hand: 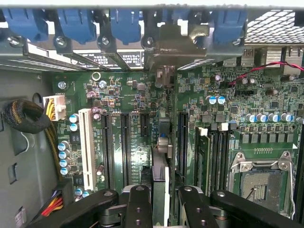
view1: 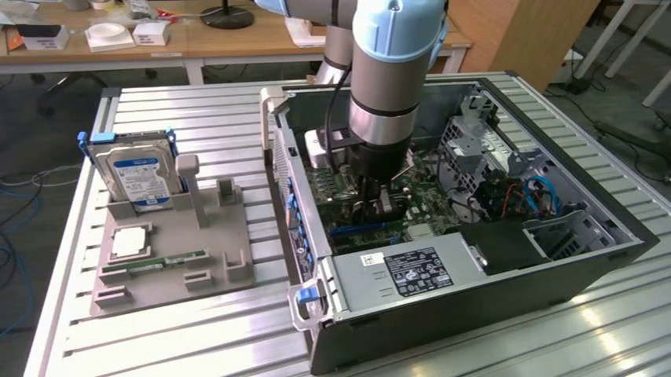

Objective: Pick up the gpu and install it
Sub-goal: 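Insert the gpu into the slot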

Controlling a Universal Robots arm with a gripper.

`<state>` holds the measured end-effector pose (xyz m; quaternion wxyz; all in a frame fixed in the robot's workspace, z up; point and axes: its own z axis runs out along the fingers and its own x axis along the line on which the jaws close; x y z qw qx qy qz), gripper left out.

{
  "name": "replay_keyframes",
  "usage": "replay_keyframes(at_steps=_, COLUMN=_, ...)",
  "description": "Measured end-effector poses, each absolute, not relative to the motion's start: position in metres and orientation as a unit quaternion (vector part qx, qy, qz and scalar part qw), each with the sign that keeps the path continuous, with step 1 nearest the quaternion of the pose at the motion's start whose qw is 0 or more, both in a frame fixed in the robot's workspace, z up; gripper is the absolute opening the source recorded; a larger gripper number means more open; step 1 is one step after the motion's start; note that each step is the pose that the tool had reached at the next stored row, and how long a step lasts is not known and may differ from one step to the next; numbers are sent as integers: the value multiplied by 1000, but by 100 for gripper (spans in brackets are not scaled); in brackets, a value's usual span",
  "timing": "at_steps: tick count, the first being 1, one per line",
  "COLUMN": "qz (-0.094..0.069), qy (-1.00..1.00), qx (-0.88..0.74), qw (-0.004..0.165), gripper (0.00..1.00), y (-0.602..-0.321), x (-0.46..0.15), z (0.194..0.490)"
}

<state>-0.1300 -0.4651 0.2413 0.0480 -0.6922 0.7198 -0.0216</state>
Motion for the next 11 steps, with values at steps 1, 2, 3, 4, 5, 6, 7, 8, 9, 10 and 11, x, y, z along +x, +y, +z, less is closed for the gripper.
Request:
replay_keyframes(at_steps=1, qz=-22, qy=720, qx=-692, qw=48, gripper=27, y=-465, x=-130, z=241)
replay_keyframes(at_steps=2, qz=-22, qy=720, qx=-692, qw=48, gripper=27, y=-465, x=-130, z=241)
replay_keyframes(at_steps=3, qz=-22, qy=720, qx=-692, qw=48, gripper=27, y=-465, x=-131, z=241)
replay_keyframes(at_steps=4, qz=-22, qy=720, qx=-692, qw=48, gripper=27, y=-465, x=-131, z=241)
replay_keyframes(at_steps=5, qz=-22, qy=720, qx=-692, qw=48, gripper=27, y=-465, x=-132, z=241)
replay_keyframes(at_steps=6, qz=-22, qy=720, qx=-692, qw=48, gripper=27, y=-465, x=-132, z=241)
replay_keyframes(at_steps=7, qz=-22, qy=720, qx=-692, qw=48, gripper=27, y=-465, x=-132, z=241)
replay_keyframes(at_steps=8, qz=-22, qy=720, qx=-692, qw=48, gripper=27, y=-465, x=-132, z=241)
replay_keyframes(at_steps=9, qz=-22, qy=720, qx=-692, qw=48, gripper=27, y=-465, x=-132, z=241)
replay_keyframes(at_steps=10, qz=-22, qy=720, qx=-692, qw=48, gripper=27, y=-465, x=-132, z=241)
replay_keyframes(at_steps=11, qz=-22, qy=720, qx=-692, qw=48, gripper=27, y=-465, x=-132, z=241)
